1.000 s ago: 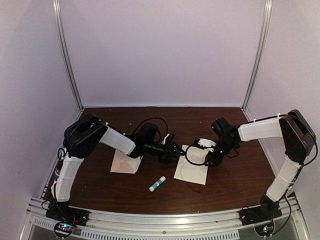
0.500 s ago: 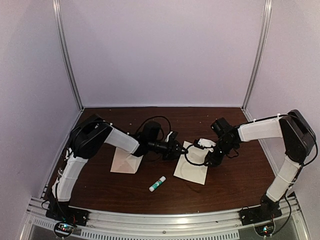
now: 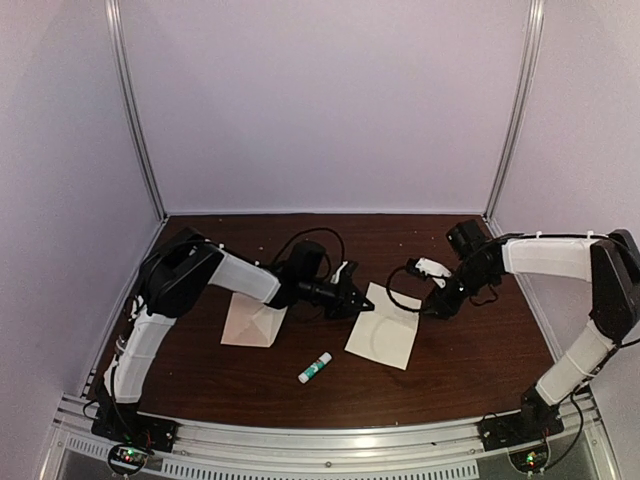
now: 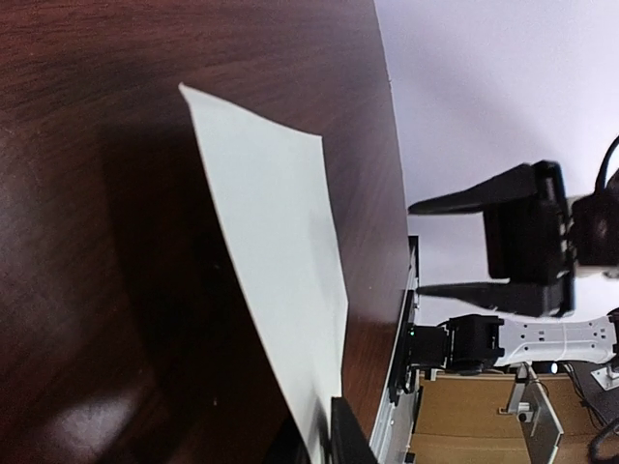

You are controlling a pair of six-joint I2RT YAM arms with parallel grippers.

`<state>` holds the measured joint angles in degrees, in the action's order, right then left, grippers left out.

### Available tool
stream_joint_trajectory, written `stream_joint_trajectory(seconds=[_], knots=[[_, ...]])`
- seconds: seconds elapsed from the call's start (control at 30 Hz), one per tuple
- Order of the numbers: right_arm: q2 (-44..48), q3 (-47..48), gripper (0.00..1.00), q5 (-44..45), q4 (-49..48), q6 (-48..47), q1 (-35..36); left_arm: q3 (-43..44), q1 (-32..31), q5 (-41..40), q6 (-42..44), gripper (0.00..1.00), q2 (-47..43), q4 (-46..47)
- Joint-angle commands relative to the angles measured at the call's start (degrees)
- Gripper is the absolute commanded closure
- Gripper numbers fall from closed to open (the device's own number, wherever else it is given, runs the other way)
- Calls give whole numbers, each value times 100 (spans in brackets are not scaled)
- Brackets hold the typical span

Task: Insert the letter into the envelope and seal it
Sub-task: Pick up the letter from the center of the board, then pass from the left arm to the right

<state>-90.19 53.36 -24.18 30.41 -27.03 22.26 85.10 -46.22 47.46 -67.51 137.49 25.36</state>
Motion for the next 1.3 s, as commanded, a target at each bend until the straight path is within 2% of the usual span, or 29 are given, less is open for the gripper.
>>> stream_joint_trajectory(seconds=[0.0,0.07,0.17,0.27,0.47,0.67,0.93,1.1,1.27], knots=[[446,577,50,-1002,708,-57,-954,463,-1,-88,1144,91,-353,-986],[579,772,49,-1401,921,-77,-1397,626,-1,-234,1837,92,-531,-1515],[781,868,48,-1492,1066,-104,-1620,823,-1,-397,2543,94,-785,-2153],[980,838,48,-1583,1091,-101,-1651,1066,-1,-439,3168,94,-1000,-2813],[1155,1168,46,-2390,1289,-200,-1646,1165,-1,-456,4302,94,-1573,-3706],[846,1752,44,-2816,1348,-316,-1611,1014,-1,-669,4901,96,-2112,-4265],[195,2671,44,-3430,1742,-351,-1140,524,7,-38,5500,96,-2925,-4637],[-102,2953,43,-3562,2443,-921,-441,559,7,-127,6035,97,-3210,-5237],[-178,2925,41,-3544,2444,-939,-8,612,8,-109,6513,97,-3278,-5792]])
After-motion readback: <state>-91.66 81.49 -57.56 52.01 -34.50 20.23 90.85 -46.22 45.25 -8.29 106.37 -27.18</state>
